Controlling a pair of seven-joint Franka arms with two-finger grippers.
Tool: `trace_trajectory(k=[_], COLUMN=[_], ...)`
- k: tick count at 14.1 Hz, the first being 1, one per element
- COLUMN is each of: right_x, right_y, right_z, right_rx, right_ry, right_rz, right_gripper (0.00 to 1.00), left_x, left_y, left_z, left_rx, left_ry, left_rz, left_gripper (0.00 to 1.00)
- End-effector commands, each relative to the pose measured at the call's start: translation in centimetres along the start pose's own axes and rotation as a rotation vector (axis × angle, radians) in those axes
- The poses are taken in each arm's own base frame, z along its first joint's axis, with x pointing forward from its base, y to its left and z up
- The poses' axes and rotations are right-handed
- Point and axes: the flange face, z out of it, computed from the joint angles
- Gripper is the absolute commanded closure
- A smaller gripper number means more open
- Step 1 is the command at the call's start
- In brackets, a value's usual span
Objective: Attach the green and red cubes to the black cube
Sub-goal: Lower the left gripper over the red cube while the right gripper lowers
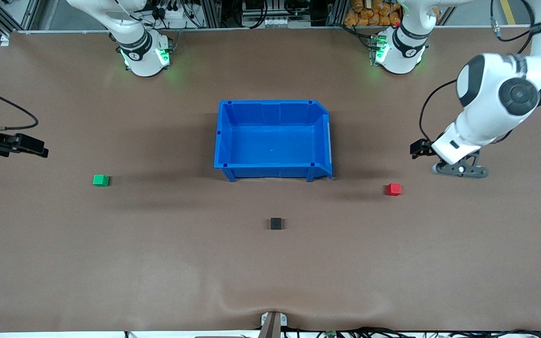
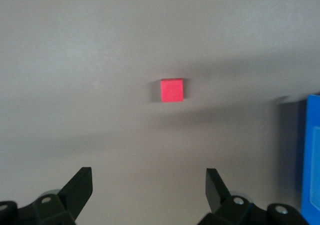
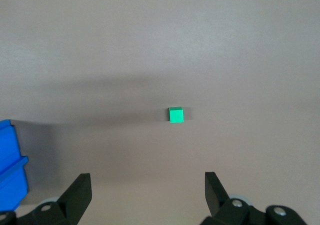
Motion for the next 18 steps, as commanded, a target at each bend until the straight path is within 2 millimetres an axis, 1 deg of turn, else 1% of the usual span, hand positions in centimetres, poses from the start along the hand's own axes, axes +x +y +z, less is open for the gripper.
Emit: trace_trajectory(k=[1,3,5,7,9,11,12,14,15,16,18], right_x=[1.2,2.2,3.0,3.7,4.7,5.5,5.7,6.0,6.1,6.3,6.7], right_y=[1.6,2.0,2.1,2.1,2.4,3.6,4.2,4.5,4.6,4.7,4.8], right_z=[1.6,3.4,5.2,6.6,8.8,10.6,11.2,12.9,13.3,14.1,15.1], right_rx=[0.013,0.015,0.014,0.017,0.013,0.019,0.030,0.045,0.045,0.047,0.043], right_ry=[-0.021,-0.036,-0.064,-0.073,-0.095,-0.098,-0.105,-0.134,-0.138,-0.147,-0.156], right_rz=[0.023,0.027,0.029,0.031,0.033,0.053,0.068,0.077,0.077,0.079,0.082], right_gripper=[0.00,0.00,0.00,0.00,0.00,0.00,0.00,0.00,0.00,0.00,0.00], left_x=[2.1,2.7,3.1,3.4,3.5,4.2,4.5,5.0,5.5,5.7,5.6], left_y=[-0.2,0.4,0.2,0.8,1.2,2.3,2.3,2.3,2.3,2.3,2.4], left_z=[5.7,8.9,11.8,13.9,15.0,16.1,16.6,17.4,17.4,17.4,17.6], left_rx=[-0.020,-0.030,-0.039,-0.047,-0.050,-0.055,-0.057,-0.062,-0.062,-0.063,-0.064], left_ry=[0.017,0.019,0.027,0.049,0.048,0.041,0.038,0.031,0.033,0.031,0.028], left_rz=[0.001,0.000,-0.007,-0.003,0.004,0.012,-0.013,-0.076,-0.085,-0.087,-0.090], left_gripper=[0.00,0.00,0.00,0.00,0.00,0.00,0.00,0.00,0.00,0.00,0.00])
